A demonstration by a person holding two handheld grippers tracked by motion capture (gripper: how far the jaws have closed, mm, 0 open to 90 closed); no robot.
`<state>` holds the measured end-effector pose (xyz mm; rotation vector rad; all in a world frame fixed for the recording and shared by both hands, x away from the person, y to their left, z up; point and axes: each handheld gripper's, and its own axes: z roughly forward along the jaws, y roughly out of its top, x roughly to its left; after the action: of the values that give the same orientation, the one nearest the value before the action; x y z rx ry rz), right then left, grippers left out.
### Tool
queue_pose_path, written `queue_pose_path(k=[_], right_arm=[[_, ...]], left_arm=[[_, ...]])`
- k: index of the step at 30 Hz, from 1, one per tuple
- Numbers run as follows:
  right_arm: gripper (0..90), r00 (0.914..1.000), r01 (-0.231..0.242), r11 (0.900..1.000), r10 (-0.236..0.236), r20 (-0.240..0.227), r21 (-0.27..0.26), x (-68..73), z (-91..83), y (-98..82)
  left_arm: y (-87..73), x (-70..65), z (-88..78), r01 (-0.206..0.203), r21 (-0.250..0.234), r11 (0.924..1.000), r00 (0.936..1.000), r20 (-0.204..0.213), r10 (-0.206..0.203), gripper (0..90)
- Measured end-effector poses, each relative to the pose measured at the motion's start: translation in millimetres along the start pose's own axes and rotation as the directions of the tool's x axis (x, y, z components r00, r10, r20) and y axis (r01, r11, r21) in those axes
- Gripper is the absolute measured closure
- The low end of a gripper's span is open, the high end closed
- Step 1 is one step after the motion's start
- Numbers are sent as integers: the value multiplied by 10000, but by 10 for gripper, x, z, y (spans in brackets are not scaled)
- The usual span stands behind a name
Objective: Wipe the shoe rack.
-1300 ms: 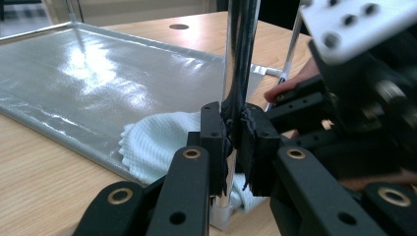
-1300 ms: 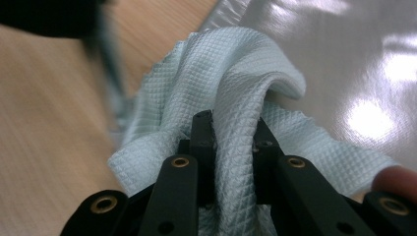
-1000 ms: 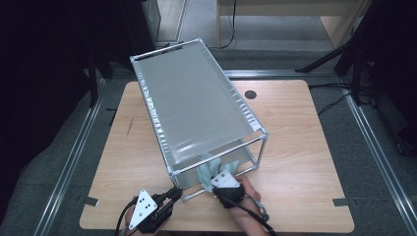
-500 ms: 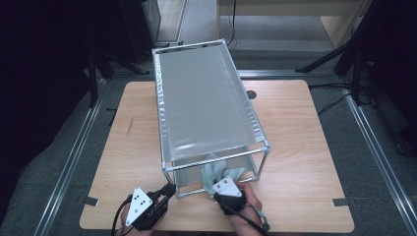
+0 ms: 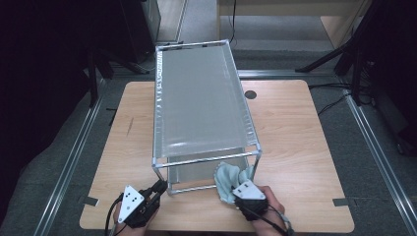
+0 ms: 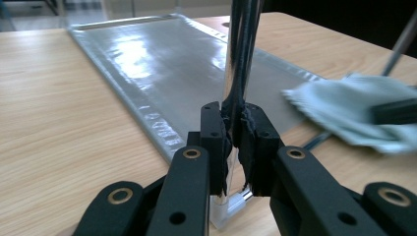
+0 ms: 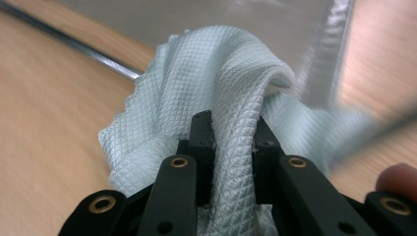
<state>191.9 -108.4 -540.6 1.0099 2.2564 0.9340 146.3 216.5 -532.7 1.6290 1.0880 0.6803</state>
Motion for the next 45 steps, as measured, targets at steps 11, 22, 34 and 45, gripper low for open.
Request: queue_pose_path(k=[11, 22, 34, 45], right_arm=[[784, 9885, -1510, 9868, 1509, -64, -588, -943, -357, -145], [599, 8963, -3424, 9169, 3842, 2213, -2052, -1535, 201, 171], [329, 9672, -2485, 9307, 2235, -1205, -2686, -963, -322, -149], [546, 9690, -1964, 9361, 1399, -2034, -2917, -493, -201, 59]], left_arm=[[-32, 171, -92, 446, -129, 9989, 9968, -656, -453, 814], [-87, 248, -187, 600, -270, 9978, 9926, -1040, -625, 813], [-77, 280, -163, 752, -228, 9969, 9955, -563, -763, 787], [-75, 397, -294, 429, -566, 9975, 9991, -41, -432, 421]])
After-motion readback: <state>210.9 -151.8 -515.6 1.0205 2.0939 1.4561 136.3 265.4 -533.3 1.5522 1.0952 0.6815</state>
